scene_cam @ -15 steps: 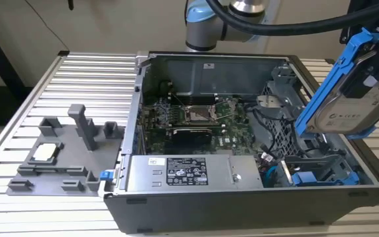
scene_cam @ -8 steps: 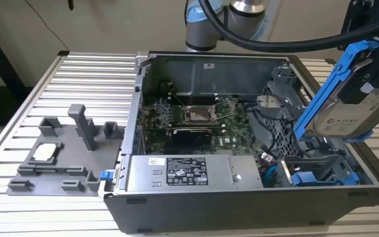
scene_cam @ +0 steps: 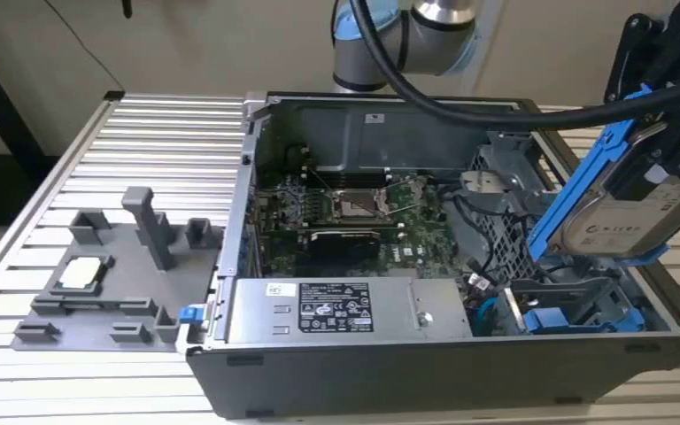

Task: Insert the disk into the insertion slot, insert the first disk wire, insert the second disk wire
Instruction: 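Insert the disk into the insertion slot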

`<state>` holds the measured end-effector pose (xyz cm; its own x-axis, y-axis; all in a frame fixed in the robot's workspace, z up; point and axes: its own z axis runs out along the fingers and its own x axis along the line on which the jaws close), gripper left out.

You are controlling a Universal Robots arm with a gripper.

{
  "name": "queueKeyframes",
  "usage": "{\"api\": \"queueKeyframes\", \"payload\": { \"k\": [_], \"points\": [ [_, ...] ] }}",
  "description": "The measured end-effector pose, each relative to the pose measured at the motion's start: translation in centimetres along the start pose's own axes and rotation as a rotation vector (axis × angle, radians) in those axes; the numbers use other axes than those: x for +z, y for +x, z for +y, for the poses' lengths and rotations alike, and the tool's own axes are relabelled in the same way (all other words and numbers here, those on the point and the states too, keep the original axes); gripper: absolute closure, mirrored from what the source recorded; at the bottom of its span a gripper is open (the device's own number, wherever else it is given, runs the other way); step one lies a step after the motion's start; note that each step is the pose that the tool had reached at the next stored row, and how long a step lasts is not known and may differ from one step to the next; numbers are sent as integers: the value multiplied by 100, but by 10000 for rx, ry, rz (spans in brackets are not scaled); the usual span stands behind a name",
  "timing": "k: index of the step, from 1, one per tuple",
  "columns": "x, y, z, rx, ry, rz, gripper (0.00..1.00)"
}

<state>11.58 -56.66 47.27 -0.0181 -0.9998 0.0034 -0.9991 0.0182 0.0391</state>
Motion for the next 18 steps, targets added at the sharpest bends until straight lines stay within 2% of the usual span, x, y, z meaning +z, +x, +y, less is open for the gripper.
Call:
{"api": "queueKeyframes", "payload": {
  "k": [8, 18],
  "points": [
    [94, 53, -27, -1, 2, 1, 67],
    [249, 103, -51, 0, 6, -2, 67]
  ]
}}
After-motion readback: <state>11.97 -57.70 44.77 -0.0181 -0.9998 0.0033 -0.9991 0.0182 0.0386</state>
